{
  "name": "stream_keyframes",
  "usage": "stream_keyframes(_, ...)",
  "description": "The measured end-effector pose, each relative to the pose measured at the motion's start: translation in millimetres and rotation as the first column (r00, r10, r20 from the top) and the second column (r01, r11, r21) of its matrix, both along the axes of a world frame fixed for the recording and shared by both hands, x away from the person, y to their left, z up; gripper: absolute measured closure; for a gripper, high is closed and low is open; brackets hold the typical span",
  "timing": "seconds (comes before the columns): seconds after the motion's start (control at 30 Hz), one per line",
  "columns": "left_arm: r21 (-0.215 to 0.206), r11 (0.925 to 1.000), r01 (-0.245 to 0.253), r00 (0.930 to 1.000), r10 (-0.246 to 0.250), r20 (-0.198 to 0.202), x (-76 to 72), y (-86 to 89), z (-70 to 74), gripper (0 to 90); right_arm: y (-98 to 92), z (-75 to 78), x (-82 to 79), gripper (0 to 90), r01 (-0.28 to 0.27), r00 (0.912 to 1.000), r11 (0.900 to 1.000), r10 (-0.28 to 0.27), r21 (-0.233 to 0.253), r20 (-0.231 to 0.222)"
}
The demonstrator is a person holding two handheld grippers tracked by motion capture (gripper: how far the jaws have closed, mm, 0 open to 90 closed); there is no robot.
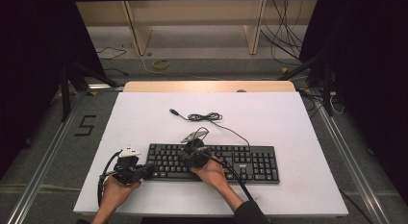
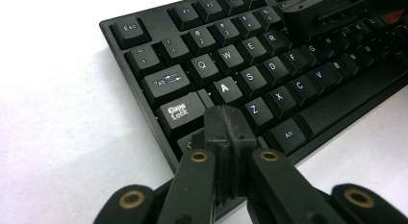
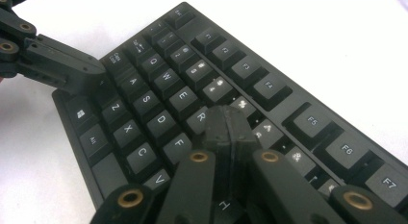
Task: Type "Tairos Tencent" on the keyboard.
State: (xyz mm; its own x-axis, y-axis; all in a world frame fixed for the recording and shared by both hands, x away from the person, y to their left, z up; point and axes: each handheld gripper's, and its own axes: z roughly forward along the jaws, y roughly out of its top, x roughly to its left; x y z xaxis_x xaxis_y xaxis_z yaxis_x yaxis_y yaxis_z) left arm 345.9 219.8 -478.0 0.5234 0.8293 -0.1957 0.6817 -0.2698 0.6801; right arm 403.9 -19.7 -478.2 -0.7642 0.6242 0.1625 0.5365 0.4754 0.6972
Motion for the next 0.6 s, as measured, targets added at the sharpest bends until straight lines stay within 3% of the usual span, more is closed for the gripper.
stream_keyframes(0.17, -0.009, 0.9999, 0.013, 0.9989, -0.013, 0.045, -3.2, -2.8, 5.5, 89.3, -5.5, 5.7, -2.6, 88.6, 0.009, 0.9997, 0.999, -0.010, 0.048, 0.020)
stream_keyframes(0.33, -0.048, 0.9988, 0.007, 0.9970, -0.003, 0.077, -3.8, -1.1, 9.5, 87.0, -10.5, 9.9, -5.7, 83.6, 0.007, 0.9995, 0.998, -0.009, 0.069, 0.030)
stream_keyframes(0.43, -0.071, 0.9974, 0.010, 0.9966, -0.004, 0.083, -3.3, -1.2, 10.1, 82.3, -14.0, 13.3, -6.9, 79.5, 0.008, 0.9995, 0.996, -0.011, 0.093, 0.030)
stream_keyframes(0.5, -0.091, 0.9958, 0.015, 0.9959, -0.007, 0.090, -3.1, -1.5, 11.1, 78.4, -16.9, 16.6, -7.4, 71.4, 0.008, 0.9995, 0.994, -0.011, 0.109, 0.031)
stream_keyframes(0.6, -0.119, 0.9929, 0.012, 0.9957, -0.001, 0.093, -2.3, -2.1, 12.8, 65.1, -22.3, 21.7, -7.6, 62.9, 0.003, 0.9997, 0.991, -0.006, 0.130, 0.024)
